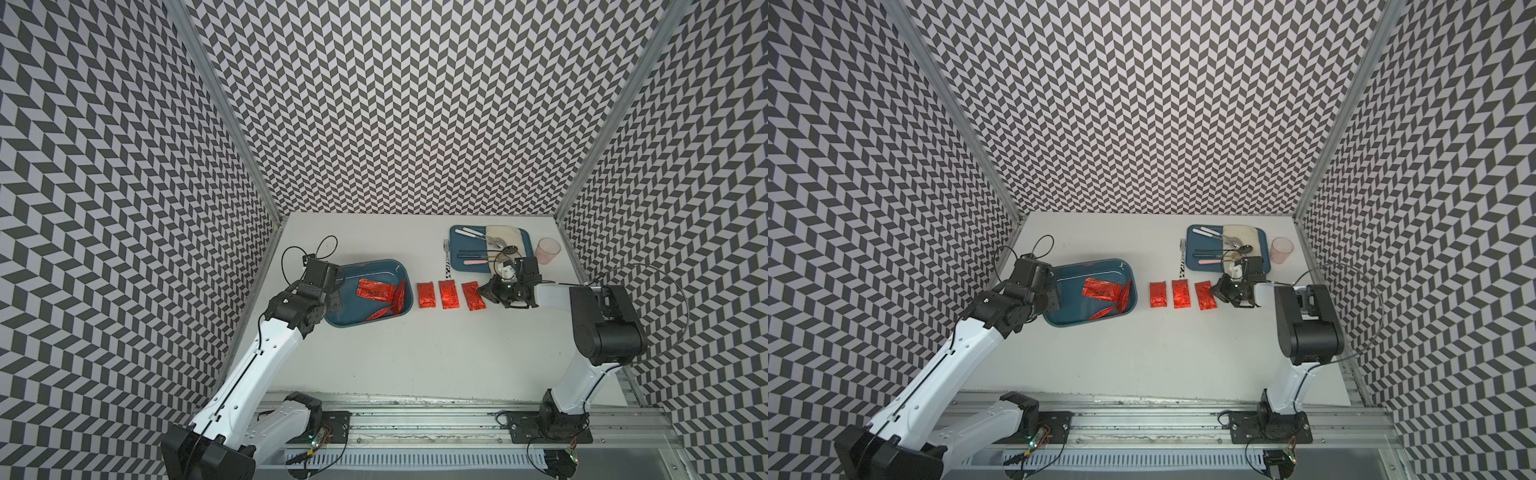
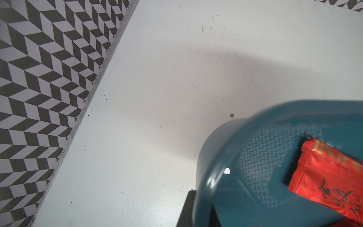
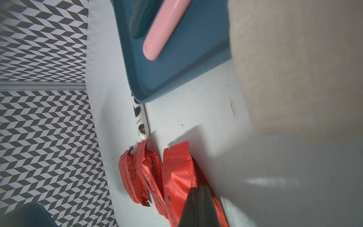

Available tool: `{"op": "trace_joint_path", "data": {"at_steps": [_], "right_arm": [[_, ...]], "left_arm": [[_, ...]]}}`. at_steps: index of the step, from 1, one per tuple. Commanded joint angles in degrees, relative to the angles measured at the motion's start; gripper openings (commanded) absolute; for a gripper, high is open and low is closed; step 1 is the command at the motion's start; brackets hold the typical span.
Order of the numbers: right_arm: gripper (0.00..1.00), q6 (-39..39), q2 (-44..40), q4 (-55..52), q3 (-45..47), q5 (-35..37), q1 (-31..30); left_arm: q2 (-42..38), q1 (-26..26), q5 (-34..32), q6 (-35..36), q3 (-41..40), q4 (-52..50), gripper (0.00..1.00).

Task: Take the tea bags out of the storage box
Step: Place the tea bag at the center of the board.

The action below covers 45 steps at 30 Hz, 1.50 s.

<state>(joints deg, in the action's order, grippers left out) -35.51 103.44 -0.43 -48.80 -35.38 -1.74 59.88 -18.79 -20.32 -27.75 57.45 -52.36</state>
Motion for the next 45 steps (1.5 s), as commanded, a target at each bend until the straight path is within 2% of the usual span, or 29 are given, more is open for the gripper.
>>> {"op": "trace_joint_path", "data": {"at_steps": [1, 15, 32, 35, 39, 42, 45], "right_arm": [[0.0, -1.2, 0.6, 3.1, 0.8, -0.7, 0.1], [0.0, -5.6, 2.2, 6.4, 1.2, -2.1, 0.4], [0.0, -6.9, 2.6, 7.6, 2.1, -2.7, 1.6], [0.07, -7.0, 2.6, 7.7, 2.3, -2.8, 1.6], [0.11, -7.3, 1.7, 7.7, 2.7, -2.8, 1.6], [0.19, -7.7, 0.7, 7.7, 3.2, -2.5, 1.7], [0.22, -7.6, -0.3, 7.0, 3.2, -2.9, 2.0]], "left_arm": [[-0.6, -0.4, 0.0, -0.1, 1.3, 1.7, 0.0], [-0.5, -0.4, 0.1, -0.1, 1.2, 1.8, 0.0], [-0.2, -0.4, 0.3, 0.0, 1.2, 1.8, 0.0], [-0.4, -0.4, 0.0, -0.1, 1.3, 1.7, 0.0], [-0.4, -0.4, -0.2, -0.4, 1.2, 1.6, 0.0], [-0.4, -0.4, -0.2, -0.3, 1.2, 1.6, 0.0], [-0.5, -0.4, -0.2, -0.3, 1.2, 1.6, 0.0]]}}
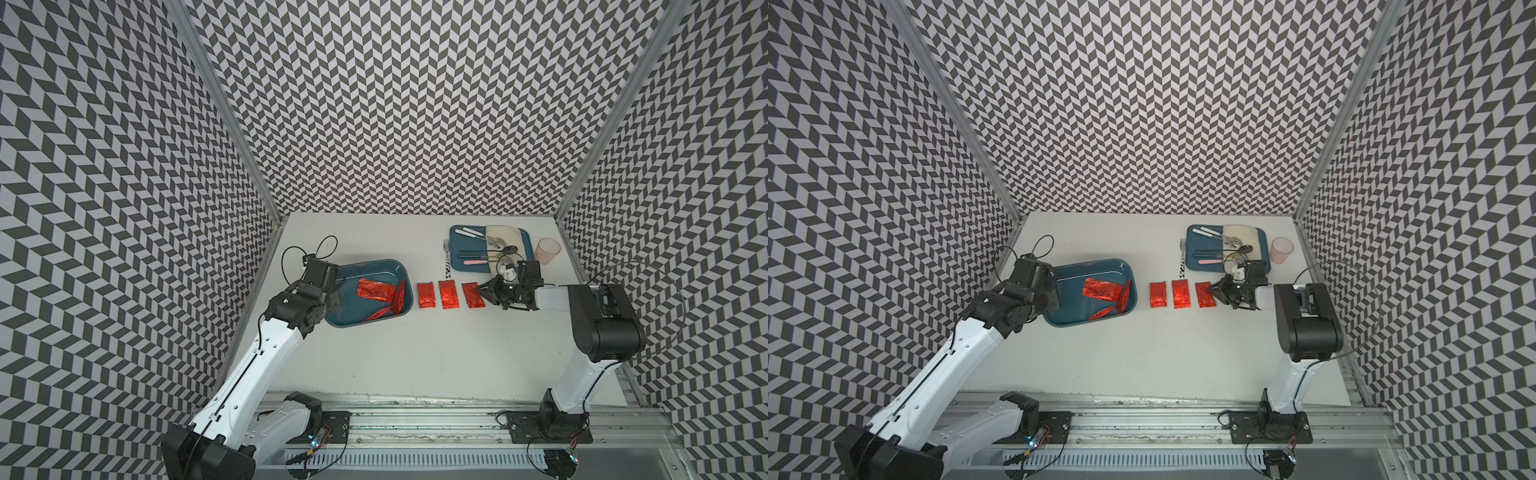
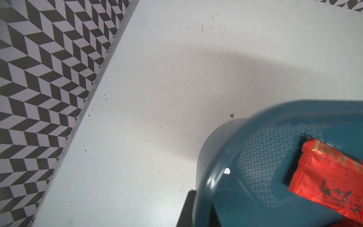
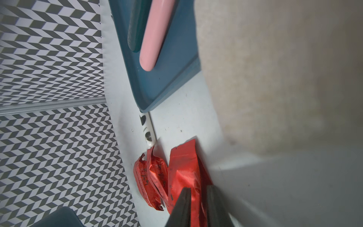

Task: Take the tea bags out of the storage box
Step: Place the tea bag at the center of the board.

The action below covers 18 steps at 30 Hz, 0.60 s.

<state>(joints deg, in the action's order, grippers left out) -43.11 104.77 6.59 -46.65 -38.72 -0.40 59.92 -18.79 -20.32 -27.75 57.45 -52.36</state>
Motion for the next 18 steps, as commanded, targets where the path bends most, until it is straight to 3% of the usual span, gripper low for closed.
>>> {"op": "trace_joint_path", "data": {"at_steps": [1, 10, 18], "right_arm": [[0.24, 0.1, -2.2, -0.3, 1.1, 0.5, 0.8], [0.43, 3.4, -10.2, -6.6, 0.0, 6.4, 2.0], [0.45, 7.8, -13.9, -5.4, -1.6, 2.5, -0.9]], "left_arm": [[-0.6, -0.4, -0.2, -0.3, 1.3, 1.6, 0.0], [-0.7, -0.4, -0.1, -0.3, 1.3, 1.6, 0.0], [-0.9, -0.5, 0.0, -0.3, 1.3, 1.7, 0.0]]}}
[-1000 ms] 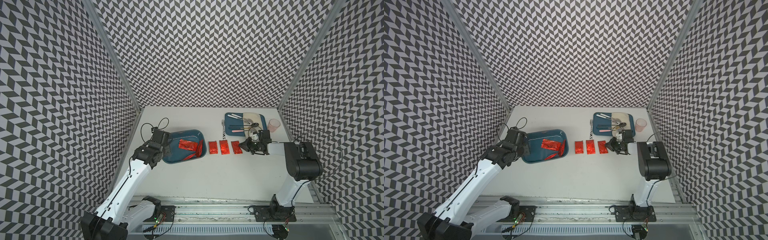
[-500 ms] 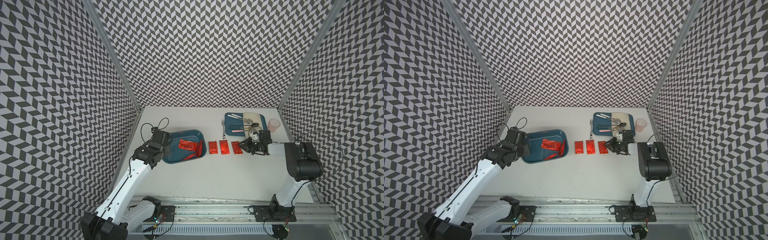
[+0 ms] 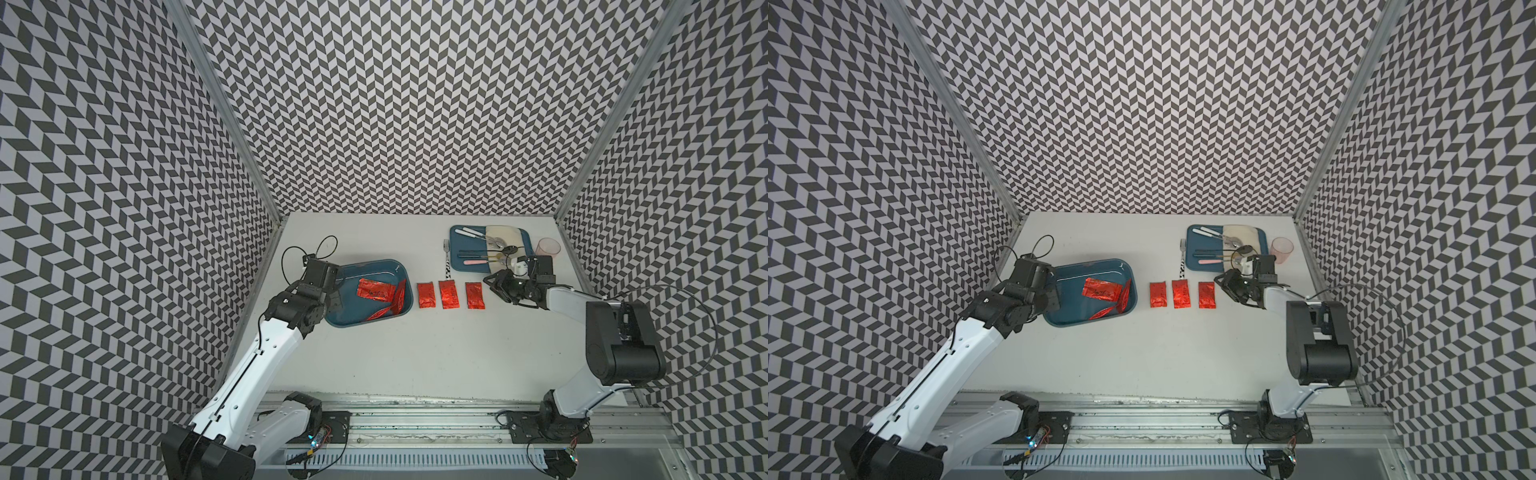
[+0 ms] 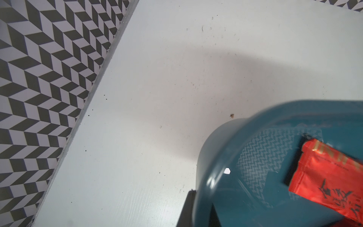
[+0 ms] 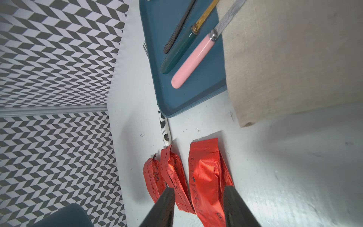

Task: Take the tea bags out of the storage box
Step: Place the tea bag at the center of the board, then pick up the tea bag from the storage box.

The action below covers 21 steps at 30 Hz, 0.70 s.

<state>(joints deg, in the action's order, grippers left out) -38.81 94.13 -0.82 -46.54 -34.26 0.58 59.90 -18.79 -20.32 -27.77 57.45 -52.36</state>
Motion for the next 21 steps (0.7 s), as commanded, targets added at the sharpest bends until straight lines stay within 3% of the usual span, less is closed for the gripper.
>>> {"op": "trace_joint_path", "data": {"at_steps": [1, 6, 11, 21], "right_arm": [[0.44, 4.8, -3.9, 2.1, -2.5, -2.9, -3.6], [0.43, 12.7, -6.4, -3.7, -11.6, -2.3, -17.7], [0.41, 16.0, -9.9, -8.4, -20.9, 5.9, -31.8], [0.37, 10.5, -1.4, -28.7, -37.0, 21.7, -45.9]], "left_arm": [[-0.8, -0.5, 0.1, -0.2, 1.2, 1.7, 0.0], [-0.5, -0.5, 0.1, -0.1, 1.2, 1.7, 0.0], [-0.8, -0.5, -0.2, -0.4, 1.3, 1.6, 0.0], [-0.4, -0.5, -0.2, -0.3, 1.3, 1.5, 0.0]]}}
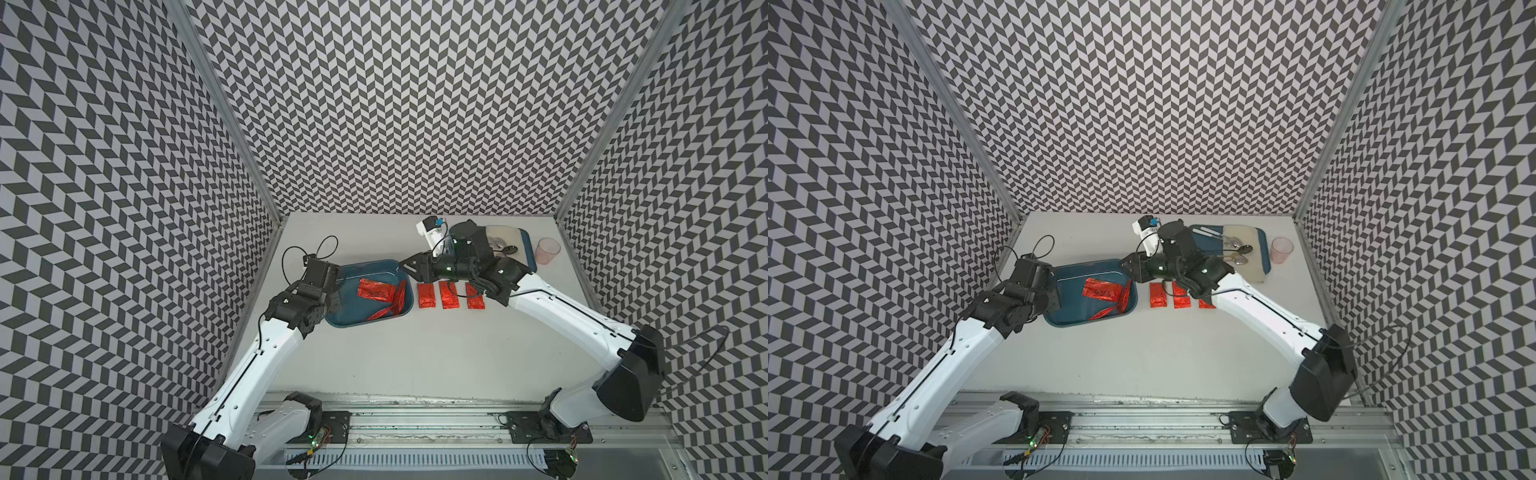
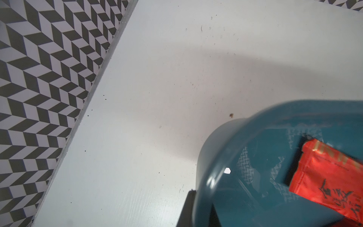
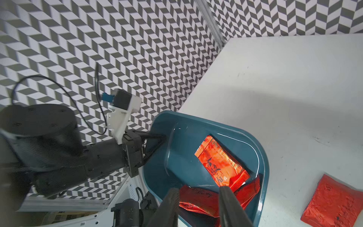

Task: Take the tea bags out of the storage box
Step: Pick up the tea bag from the storage box.

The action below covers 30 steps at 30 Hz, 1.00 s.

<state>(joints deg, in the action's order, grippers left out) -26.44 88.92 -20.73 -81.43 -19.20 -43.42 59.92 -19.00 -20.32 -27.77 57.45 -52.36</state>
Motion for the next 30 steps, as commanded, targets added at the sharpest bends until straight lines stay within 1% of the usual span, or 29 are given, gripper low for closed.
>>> {"op": "trace_joint_path", "data": {"at_steps": [1, 4, 8, 11, 17, 22, 28, 30], "right_arm": [[0.38, -2.4, 5.1, -10.9, -3.8, 8.7, -2.9], [0.39, -2.7, 9.1, -16.1, -8.3, 13.4, -5.3], [0.41, -4.1, 11.5, -18.9, -10.5, 15.9, -6.1], [0.42, -4.6, 12.3, -19.4, -10.6, 15.4, -6.2], [0.44, -5.9, 12.6, -20.6, -10.3, 18.1, -6.6], [0.45, -6.4, 13.1, -20.1, -9.4, 17.0, -6.7], [0.45, -6.6, 15.2, -19.7, -9.8, 17.0, -6.9], [0.43, -6.4, 15.8, -19.7, -10.0, 16.7, -7.0]], "left_arm": [[-0.4, -0.2, -0.2, -0.3, 1.3, 1.5, 0.0], [-0.6, -0.2, -0.2, -0.3, 1.3, 1.6, 0.0], [-0.8, -0.2, -0.2, -0.3, 1.3, 1.6, 0.0], [-0.8, -0.2, -0.2, -0.4, 1.3, 1.6, 0.0], [-0.8, -0.3, -0.1, -0.3, 1.2, 1.7, 0.0], [-0.8, -0.2, -0.1, -0.2, 1.2, 1.7, 0.0], [-1.1, -0.2, -0.1, -0.3, 1.2, 1.6, 0.0], [-1.1, -0.2, -0.2, -0.3, 1.2, 1.6, 0.0]]}}
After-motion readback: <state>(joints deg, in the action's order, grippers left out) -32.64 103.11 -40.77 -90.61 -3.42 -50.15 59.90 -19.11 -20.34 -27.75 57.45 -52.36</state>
